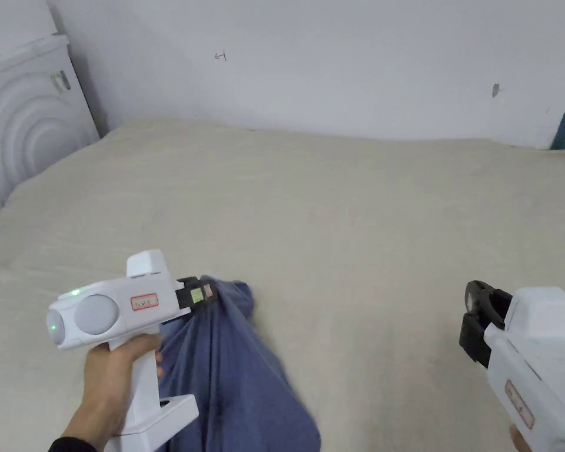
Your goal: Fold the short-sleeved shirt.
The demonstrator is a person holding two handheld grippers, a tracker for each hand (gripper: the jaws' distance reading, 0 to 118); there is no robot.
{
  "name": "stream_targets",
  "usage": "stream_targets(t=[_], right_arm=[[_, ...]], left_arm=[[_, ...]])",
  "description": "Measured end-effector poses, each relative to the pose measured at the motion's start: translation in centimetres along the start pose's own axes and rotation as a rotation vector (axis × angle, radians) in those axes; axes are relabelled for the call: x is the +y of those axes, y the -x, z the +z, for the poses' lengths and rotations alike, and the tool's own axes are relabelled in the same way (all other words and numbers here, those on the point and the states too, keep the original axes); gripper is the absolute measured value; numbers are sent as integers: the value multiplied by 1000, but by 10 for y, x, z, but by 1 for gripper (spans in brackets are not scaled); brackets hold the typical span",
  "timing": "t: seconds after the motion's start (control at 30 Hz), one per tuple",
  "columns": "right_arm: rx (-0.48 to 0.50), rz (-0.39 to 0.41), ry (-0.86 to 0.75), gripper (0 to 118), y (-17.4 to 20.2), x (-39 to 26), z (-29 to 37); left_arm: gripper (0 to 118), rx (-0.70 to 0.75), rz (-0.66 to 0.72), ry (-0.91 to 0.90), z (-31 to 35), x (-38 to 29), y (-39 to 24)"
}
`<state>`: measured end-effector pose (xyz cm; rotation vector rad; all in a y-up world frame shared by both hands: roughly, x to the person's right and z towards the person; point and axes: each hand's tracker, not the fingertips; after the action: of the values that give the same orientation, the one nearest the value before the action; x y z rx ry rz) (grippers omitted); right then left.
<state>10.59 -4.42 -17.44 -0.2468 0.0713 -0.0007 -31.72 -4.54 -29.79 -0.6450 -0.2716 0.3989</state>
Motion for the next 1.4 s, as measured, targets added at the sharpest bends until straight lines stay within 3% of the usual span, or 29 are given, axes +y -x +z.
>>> stream_targets(t=[0.4, 0.8, 1.1, 1.4], right_arm=[[-148, -15, -81, 0, -61, 17, 65], [-294, -20, -109, 0, -117, 18, 109], [-352, -30, -79, 0, -140, 6, 118], [-336, -41, -39, 0, -138, -10, 108]], left_arm=[[0, -186, -346, -70, -10, 61, -184], [0, -397, -567, 5, -57, 18, -316], [0, -445, -672, 198, -113, -71, -334], [0, -285, -690, 462, -178, -156, -295]])
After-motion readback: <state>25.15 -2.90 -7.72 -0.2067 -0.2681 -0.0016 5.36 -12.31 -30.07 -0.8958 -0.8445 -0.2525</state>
